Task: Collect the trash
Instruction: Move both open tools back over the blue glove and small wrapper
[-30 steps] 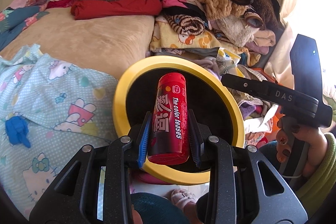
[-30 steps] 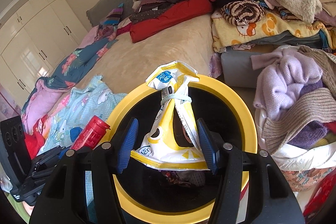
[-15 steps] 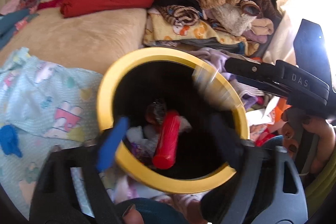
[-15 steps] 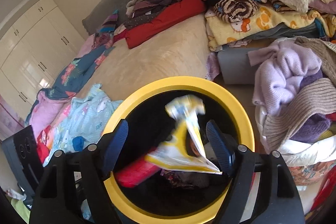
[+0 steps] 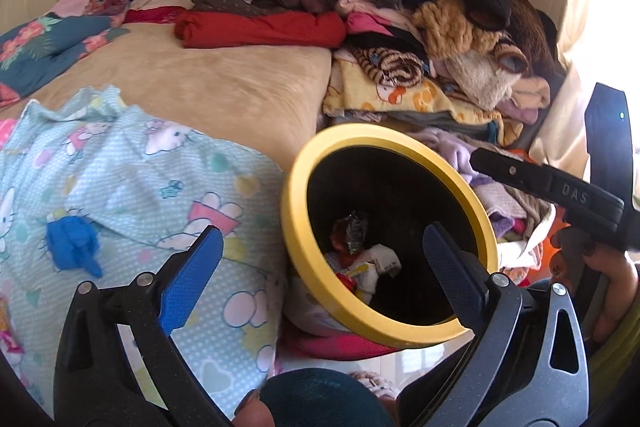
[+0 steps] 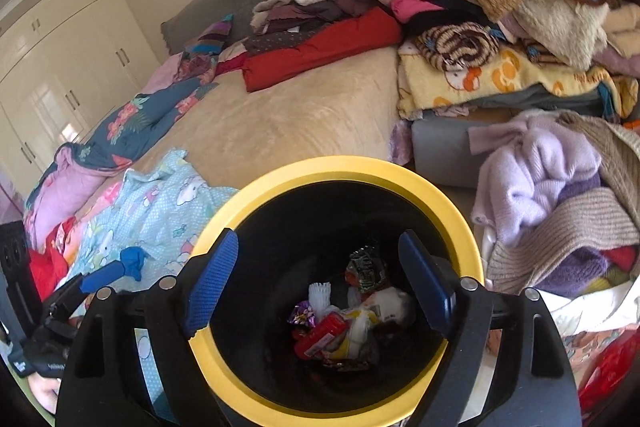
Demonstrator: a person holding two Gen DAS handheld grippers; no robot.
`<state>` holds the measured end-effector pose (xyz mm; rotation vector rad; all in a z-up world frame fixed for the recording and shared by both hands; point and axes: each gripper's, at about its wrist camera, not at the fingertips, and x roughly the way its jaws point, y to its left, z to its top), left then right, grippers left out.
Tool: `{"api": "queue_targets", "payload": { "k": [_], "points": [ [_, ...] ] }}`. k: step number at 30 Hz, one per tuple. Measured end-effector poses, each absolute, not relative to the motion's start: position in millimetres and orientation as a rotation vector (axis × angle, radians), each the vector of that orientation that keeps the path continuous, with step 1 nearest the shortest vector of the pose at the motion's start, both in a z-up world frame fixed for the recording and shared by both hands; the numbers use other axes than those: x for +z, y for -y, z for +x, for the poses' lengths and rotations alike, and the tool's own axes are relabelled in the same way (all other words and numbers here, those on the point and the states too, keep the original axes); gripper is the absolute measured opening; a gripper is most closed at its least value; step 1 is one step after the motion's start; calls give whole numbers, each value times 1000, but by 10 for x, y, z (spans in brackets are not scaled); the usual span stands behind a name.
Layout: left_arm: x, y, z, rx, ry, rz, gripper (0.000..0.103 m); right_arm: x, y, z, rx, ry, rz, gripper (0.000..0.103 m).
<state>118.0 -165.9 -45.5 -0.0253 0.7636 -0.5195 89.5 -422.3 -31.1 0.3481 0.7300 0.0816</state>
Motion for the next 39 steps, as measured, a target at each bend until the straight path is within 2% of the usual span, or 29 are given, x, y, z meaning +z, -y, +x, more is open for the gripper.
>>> {"api": "queue_targets", "payload": {
  "k": [18, 39],
  "points": [
    [-254, 977, 1063, -369, -663, -109, 92, -64, 3637, 853, 180, -679, 246, 87],
    [-235, 229, 925, -188, -606, -180, 92, 26, 2864, 985, 337, -684, 157, 87]
  ]
}}
